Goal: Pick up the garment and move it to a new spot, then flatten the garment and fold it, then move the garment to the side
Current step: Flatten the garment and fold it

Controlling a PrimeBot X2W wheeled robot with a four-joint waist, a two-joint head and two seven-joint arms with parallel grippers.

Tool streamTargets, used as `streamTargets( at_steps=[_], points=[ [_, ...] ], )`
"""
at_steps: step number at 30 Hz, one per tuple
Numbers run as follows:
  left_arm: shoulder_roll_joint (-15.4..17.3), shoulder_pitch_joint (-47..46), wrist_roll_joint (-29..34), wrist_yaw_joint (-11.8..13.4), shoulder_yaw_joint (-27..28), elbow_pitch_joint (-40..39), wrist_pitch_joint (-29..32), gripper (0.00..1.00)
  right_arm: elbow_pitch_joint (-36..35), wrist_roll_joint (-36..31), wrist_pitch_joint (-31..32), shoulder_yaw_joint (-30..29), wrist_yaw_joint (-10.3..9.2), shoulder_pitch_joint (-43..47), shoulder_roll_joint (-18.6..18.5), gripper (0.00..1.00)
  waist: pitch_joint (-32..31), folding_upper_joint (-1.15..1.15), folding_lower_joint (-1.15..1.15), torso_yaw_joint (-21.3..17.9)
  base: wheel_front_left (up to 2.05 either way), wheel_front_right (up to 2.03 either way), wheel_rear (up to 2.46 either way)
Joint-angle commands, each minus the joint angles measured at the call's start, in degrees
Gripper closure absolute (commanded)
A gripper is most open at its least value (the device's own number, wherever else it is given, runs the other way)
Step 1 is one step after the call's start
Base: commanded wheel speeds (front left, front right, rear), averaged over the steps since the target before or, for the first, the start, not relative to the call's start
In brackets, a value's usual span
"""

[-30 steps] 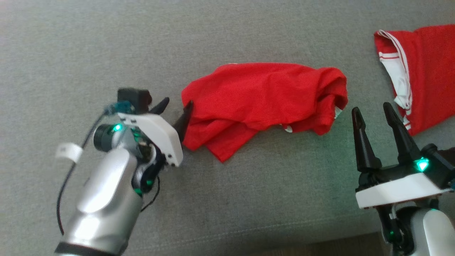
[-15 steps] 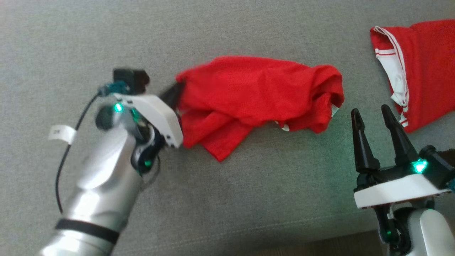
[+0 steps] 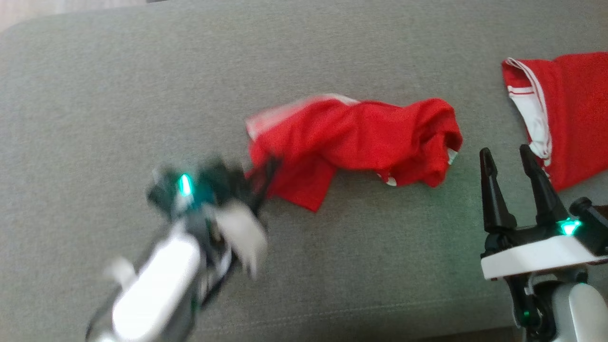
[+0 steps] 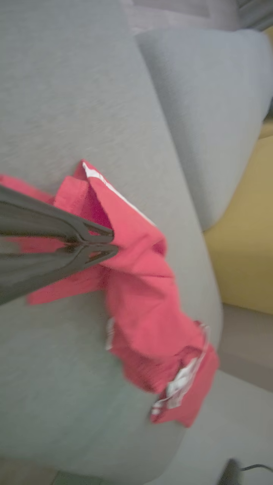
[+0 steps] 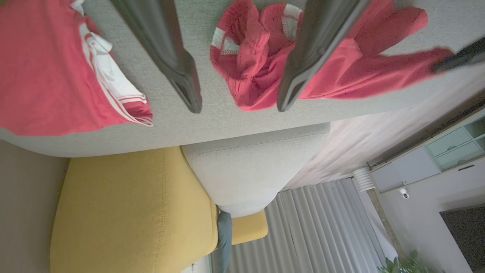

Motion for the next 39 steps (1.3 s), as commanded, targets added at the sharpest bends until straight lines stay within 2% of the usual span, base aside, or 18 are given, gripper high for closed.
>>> streamTargets(
  at_steps=[1,5,10,16,17,19,25,26,30,35,39],
  points=[
    [3.5,2.7,1.4,1.0,0.2,-5.6,1.8,1.0,-2.4,0.4,0.4,0.7,0.22,0.2,0.2,0.0,-0.1,0.0,0.0,0.8,0.0,0.0,0.0],
    [6.6,10.3,2.8,1.9,-3.6,-11.9,6.0,1.0,-2.8,0.4,1.2,0.2,0.22,0.7,0.3,0.0,-0.1,0.0,0.0,2.3,0.0,0.0,0.0],
    [8.7,16.4,1.9,3.3,-5.1,-12.2,9.0,1.0,-3.0,0.1,2.3,0.5,0.22,0.5,0.3,0.0,0.0,0.0,0.0,3.1,0.0,0.0,0.0],
    [7.9,19.4,-0.8,5.6,-3.2,-9.8,7.5,1.0,-3.3,-0.2,3.2,0.2,0.22,0.9,0.2,0.0,-0.2,0.0,0.0,3.4,0.0,0.0,0.0],
    [7.6,19.7,-1.2,6.1,-2.8,-9.3,7.1,0.98,-3.5,-0.4,3.3,-0.1,0.22,1.1,0.1,0.0,-0.2,0.0,0.0,3.5,0.0,0.0,0.0],
    [6.5,20.1,-2.3,7.2,-1.7,-8.6,5.6,0.0,-3.9,-0.7,3.5,-0.5,0.22,1.4,0.0,0.0,-0.3,0.0,0.0,3.6,0.0,0.0,0.0],
    [4.2,20.6,-3.2,10.7,1.9,-9.2,-1.3,0.0,-5.2,-2.1,4.3,-1.3,0.22,2.0,-0.6,0.0,-0.8,0.0,0.0,4.0,0.0,0.0,0.0],
    [4.0,20.8,-3.2,12.1,3.6,-9.9,-4.2,0.0,-5.6,-2.7,4.6,-1.3,0.22,2.2,-0.8,0.0,-1.2,0.0,0.0,4.2,0.0,0.0,0.0],
    [3.6,20.6,-3.2,15.4,7.9,-12.2,-9.6,0.0,-6.8,-4.5,5.6,-1.1,0.22,3.0,-1.2,0.0,-2.1,0.0,0.0,4.6,0.0,0.0,0.0],
    [3.8,19.9,-2.1,17.5,12.2,-15.1,-11.7,0.0,-7.9,-5.6,7.0,-0.3,0.22,4.9,-1.4,0.0,-3.3,0.0,0.0,5.0,0.0,0.0,0.0],
    [4.5,20.2,-0.8,18.3,13.8,-16.1,-12.0,0.0,-8.3,-5.9,7.7,0.6,0.22,6.7,-1.2,0.0,-4.2,0.0,0.0,4.8,0.0,0.0,0.0]
  ],
)
